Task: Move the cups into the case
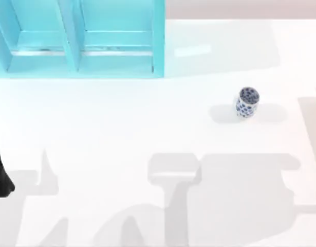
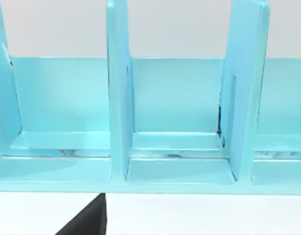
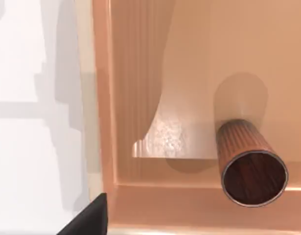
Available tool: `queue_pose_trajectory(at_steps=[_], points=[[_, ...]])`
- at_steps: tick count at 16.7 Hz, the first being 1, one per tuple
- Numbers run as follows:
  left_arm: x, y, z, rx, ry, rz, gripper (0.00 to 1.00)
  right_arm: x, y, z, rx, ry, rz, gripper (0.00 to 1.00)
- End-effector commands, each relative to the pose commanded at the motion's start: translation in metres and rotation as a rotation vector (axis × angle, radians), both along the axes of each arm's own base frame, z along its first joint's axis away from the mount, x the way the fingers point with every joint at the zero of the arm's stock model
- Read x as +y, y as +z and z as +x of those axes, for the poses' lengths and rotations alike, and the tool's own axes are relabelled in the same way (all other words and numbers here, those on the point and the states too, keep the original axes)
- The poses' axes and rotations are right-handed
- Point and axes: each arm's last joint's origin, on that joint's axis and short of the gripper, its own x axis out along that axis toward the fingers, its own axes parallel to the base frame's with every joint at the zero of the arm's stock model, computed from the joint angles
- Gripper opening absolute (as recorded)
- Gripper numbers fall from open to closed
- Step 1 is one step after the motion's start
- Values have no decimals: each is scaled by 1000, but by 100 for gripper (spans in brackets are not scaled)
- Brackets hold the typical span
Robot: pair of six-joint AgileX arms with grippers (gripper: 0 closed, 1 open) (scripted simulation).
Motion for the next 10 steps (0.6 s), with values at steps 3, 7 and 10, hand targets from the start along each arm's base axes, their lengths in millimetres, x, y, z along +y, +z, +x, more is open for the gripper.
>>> queue_pose_trajectory(at_steps=[3,7,10], points=[[0,0,0,0,0,0,100,38,-10,62,13,4,-10,100],[0,0,0,0,0,0,100,122,-40,130,30,2,-32,100],[0,0,0,0,0,0,100,192,-67,157,25,-3,-46,100]])
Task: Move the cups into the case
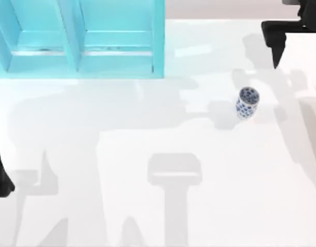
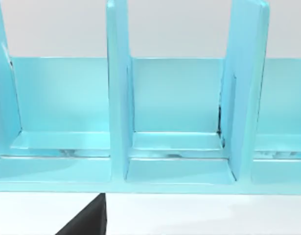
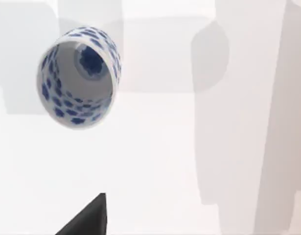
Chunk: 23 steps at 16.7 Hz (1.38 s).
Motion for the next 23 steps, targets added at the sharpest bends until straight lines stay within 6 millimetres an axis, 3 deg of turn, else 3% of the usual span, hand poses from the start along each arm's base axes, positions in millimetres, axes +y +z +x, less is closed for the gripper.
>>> queue_pose_trajectory(at_steps=[2,4,11,19,23], points=[[0,0,0,0,0,0,100,35,-14,6,-5,0,-6,100],[0,0,0,0,0,0,100,52,-20,8,-7,0,-8,100],[0,0,0,0,0,0,100,52,-28,10,-9,0,-8,100],[0,0,0,0,0,0,100,53,-110,10,-6,0,-9,100],[0,0,0,0,0,0,100,53,-120,8,-8,0,-9,100]])
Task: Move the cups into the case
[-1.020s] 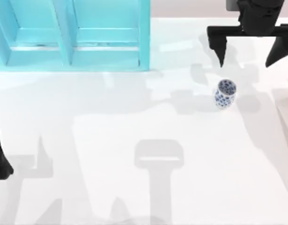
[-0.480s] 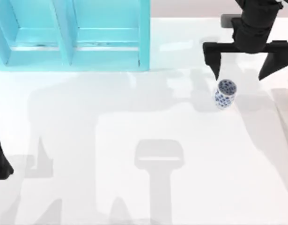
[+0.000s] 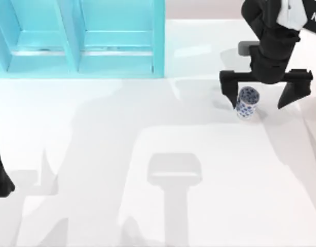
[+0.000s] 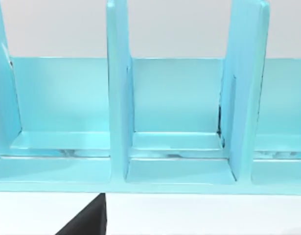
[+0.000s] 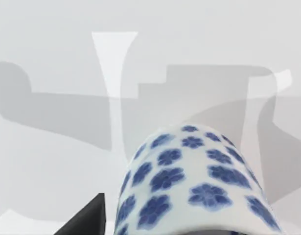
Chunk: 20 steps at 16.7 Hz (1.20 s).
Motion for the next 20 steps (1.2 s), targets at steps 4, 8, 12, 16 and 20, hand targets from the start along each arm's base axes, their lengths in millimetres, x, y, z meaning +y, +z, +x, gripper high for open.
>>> queue_pose_trajectory(at_steps=[4,8,12,16,20], points=[[0,0,0,0,0,0,100,0,0,0,0,0,0,85],[0,0,0,0,0,0,100,0,0,0,0,0,0,55],[0,0,0,0,0,0,100,0,0,0,0,0,0,25],[0,0,0,0,0,0,100,0,0,0,0,0,0,0],[0,0,0,0,0,0,100,0,0,0,0,0,0,0]])
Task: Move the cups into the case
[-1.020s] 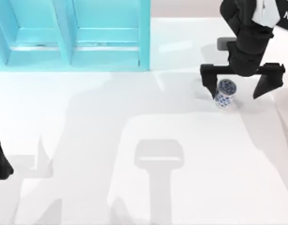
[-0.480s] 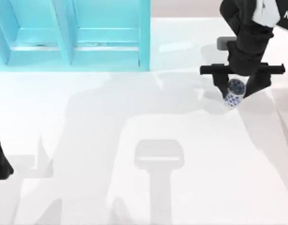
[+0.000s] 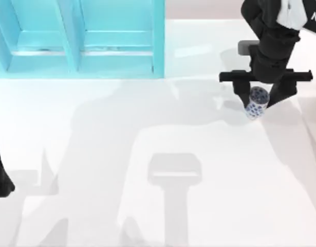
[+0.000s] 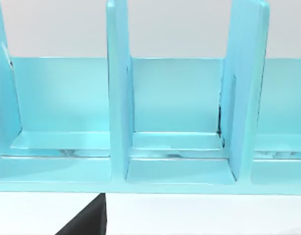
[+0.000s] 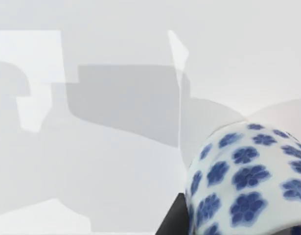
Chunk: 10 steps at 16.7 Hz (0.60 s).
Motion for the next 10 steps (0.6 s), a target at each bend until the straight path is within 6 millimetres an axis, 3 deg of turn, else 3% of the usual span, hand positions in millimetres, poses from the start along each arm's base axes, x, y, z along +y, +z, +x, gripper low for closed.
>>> queue_pose_trajectory(at_steps=[5,10], points=[[0,0,0,0,0,0,100,-2,1,1,0,-3,0,0],[0,0,0,0,0,0,100,-48,47,6,4,-4,0,0]])
